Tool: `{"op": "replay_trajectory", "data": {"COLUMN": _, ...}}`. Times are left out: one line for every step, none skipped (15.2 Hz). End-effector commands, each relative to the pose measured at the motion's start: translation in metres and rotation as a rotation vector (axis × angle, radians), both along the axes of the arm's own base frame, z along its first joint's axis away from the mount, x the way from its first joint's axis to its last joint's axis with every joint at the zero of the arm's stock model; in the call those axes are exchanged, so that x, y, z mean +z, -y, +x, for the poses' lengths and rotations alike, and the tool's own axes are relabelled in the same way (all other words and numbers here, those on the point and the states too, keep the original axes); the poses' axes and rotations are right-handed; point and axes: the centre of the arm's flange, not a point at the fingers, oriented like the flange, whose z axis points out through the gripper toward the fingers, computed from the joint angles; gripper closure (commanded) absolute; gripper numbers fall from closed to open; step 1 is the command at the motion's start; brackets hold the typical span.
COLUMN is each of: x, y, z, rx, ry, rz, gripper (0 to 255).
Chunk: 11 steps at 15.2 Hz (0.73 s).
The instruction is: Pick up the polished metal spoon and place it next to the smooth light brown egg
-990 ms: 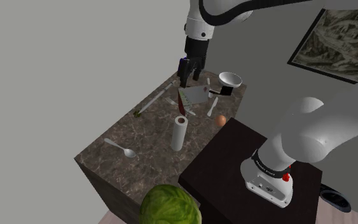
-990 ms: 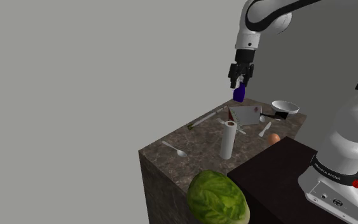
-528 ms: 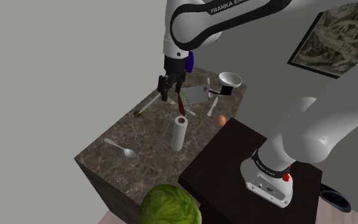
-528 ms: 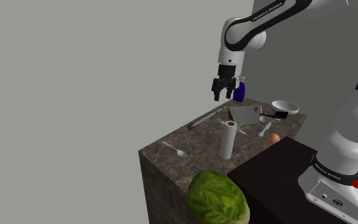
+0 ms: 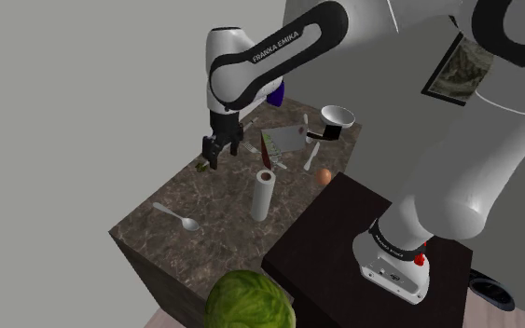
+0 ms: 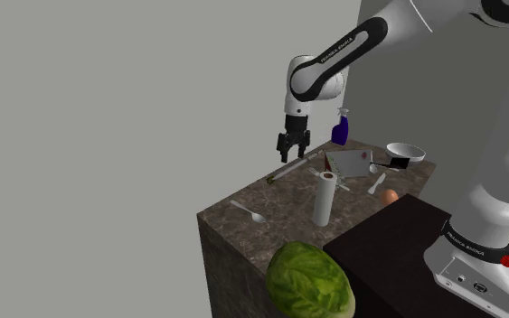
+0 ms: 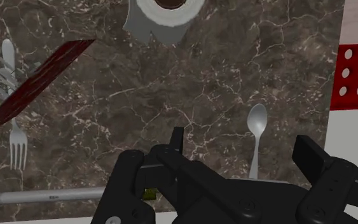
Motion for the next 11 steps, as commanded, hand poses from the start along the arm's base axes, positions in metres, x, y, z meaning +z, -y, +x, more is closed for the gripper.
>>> {"op": "replay_trajectory", "data": {"x": -0.018, "y": -0.015, "z": 0.015, "rx": 0.008, "ry": -0.004, "rz": 0.001, "gripper": 0}}
{"op": "replay_trajectory", "data": {"x": -0.028, "y": -0.022, "z": 0.021, "rx": 0.012, "ry": -0.006, "rz": 0.001, "gripper": 0}}
{"op": "replay_trajectory", "data": {"x": -0.037, "y": -0.028, "z": 0.027, "rx": 0.017, "ry": -0.008, "rz": 0.001, "gripper": 0}}
{"op": "replay_trajectory", "data": {"x": -0.047, "y": -0.035, "z": 0.034, "rx": 0.021, "ry": -0.010, "rz": 0.001, "gripper": 0}}
{"op": "replay_trajectory", "data": {"x": -0.057, "y": -0.042, "z": 0.040, "rx": 0.025, "ry": -0.012, "rz": 0.001, "gripper": 0}}
{"op": "replay_trajectory", "data": {"x": -0.066, "y": -0.049, "z": 0.046, "rx": 0.030, "ry": -0.014, "rz": 0.001, "gripper": 0}}
{"op": "replay_trajectory", "data": {"x": -0.076, "y": -0.056, "z": 0.052, "rx": 0.034, "ry": -0.016, "rz": 0.001, "gripper": 0}}
{"op": "replay_trajectory", "data": {"x": -0.086, "y": -0.063, "z": 0.059, "rx": 0.038, "ry": -0.018, "rz": 0.001, "gripper": 0}}
{"op": "replay_trajectory", "data": {"x": -0.096, "y": -0.070, "z": 0.065, "rx": 0.043, "ry": -0.020, "rz": 0.002, "gripper": 0}}
{"op": "replay_trajectory", "data": {"x": -0.105, "y": -0.077, "z": 0.071, "rx": 0.047, "ry": -0.022, "rz": 0.002, "gripper": 0}}
{"op": "replay_trajectory", "data": {"x": -0.115, "y": -0.084, "z": 0.077, "rx": 0.051, "ry": -0.024, "rz": 0.002, "gripper": 0}}
